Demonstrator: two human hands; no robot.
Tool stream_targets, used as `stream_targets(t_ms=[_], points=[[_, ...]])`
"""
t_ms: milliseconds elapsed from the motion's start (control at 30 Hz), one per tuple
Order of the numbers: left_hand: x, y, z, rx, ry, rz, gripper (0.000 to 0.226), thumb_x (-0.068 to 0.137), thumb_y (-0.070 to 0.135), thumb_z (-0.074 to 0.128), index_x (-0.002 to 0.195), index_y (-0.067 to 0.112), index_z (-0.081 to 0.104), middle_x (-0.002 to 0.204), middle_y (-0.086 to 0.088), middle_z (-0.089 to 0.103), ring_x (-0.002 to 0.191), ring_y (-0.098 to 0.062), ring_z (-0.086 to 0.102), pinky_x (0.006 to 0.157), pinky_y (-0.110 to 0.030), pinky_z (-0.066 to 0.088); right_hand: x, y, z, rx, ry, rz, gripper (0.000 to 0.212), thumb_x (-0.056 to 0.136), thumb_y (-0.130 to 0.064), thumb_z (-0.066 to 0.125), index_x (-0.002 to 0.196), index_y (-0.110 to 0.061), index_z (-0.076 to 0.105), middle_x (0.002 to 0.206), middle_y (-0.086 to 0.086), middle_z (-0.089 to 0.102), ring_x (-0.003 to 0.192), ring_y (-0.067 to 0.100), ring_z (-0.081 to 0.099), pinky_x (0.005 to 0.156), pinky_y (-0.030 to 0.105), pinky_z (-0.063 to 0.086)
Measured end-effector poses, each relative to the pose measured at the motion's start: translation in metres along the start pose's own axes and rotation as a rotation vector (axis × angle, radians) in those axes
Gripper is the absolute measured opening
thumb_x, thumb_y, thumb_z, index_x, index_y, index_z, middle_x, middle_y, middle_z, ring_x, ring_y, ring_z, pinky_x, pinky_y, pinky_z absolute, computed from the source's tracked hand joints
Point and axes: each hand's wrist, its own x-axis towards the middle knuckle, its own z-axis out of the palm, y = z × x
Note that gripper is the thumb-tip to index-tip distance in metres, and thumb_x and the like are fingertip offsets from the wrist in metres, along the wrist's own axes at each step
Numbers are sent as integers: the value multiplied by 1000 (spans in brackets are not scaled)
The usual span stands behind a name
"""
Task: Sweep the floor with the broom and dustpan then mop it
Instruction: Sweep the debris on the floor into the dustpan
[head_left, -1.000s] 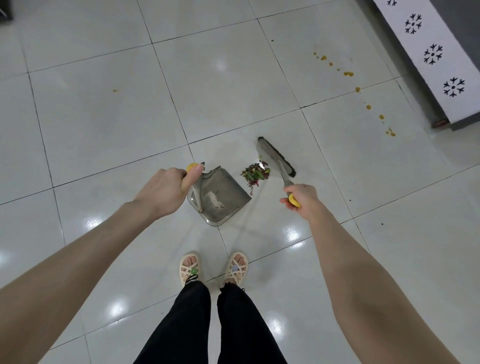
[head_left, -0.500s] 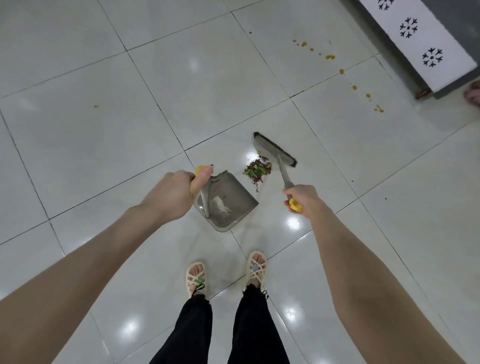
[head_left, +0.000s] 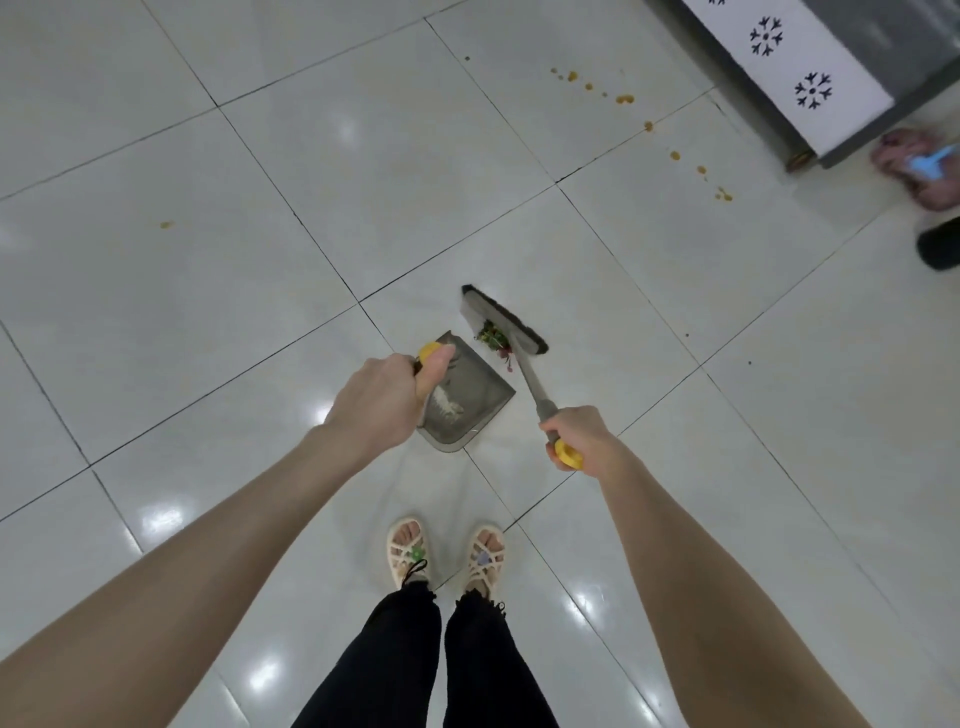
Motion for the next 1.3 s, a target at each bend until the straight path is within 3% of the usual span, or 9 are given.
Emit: stream_targets(t_ms=[167, 400, 533, 633, 833, 1067, 1300], points=[[-2, -4, 4, 12, 0, 12, 66, 93, 62, 21, 62, 9, 46, 56, -5, 47, 63, -28, 46, 62, -32, 32, -46, 11, -8, -8, -80, 12, 7, 85, 3, 58, 87, -2, 54, 71, 10, 47, 46, 16, 48, 36, 15, 37], [-16, -8, 10, 18, 11, 23, 67, 91, 65, 18, 62, 9, 44, 62, -9, 47, 69, -33, 50, 62, -34, 35, -87, 18, -50, 46, -41, -64, 11, 88, -5, 60, 96, 1, 56, 73, 12, 51, 41, 14, 49, 32, 15, 28], [-28, -12, 9, -7, 29, 5, 63, 93, 61, 20, 59, 11, 40, 58, -7, 45, 58, -21, 44, 55, -34, 30, -92, 19, -54, 55, -10, -102, 7, 87, -5, 61, 92, 0, 58, 72, 13, 52, 49, 17, 49, 32, 14, 29], [-35, -18, 6, -13, 28, -36, 63, 93, 61, 20, 59, 12, 38, 58, -6, 44, 57, -21, 42, 53, -33, 30, -84, 17, -50, 45, 21, -132, 4, 86, -4, 60, 86, -2, 57, 70, 12, 51, 49, 18, 48, 33, 14, 29], [-35, -23, 1, 33, 29, -69, 62, 94, 61, 21, 59, 13, 38, 58, -6, 44, 56, -21, 42, 52, -33, 29, -46, -1, -22, -71, 72, -200, 20, 83, 1, 58, 66, -7, 49, 61, 8, 44, 38, 18, 44, 36, 15, 31], [-38, -33, 2, 37, 38, -69, 62, 91, 61, 19, 59, 11, 37, 58, -7, 44, 55, -22, 41, 54, -34, 31, -19, -5, 10, -161, 13, -96, 12, 85, 1, 53, 78, -6, 47, 68, 9, 45, 35, 16, 48, 33, 14, 33], [-34, -36, 4, 69, 48, -18, 62, 89, 63, 15, 59, 13, 36, 57, -7, 41, 54, -18, 39, 52, -34, 25, -64, 23, -6, -185, -93, -38, 6, 84, 1, 54, 80, -3, 52, 67, 9, 48, 40, 15, 49, 35, 15, 29]])
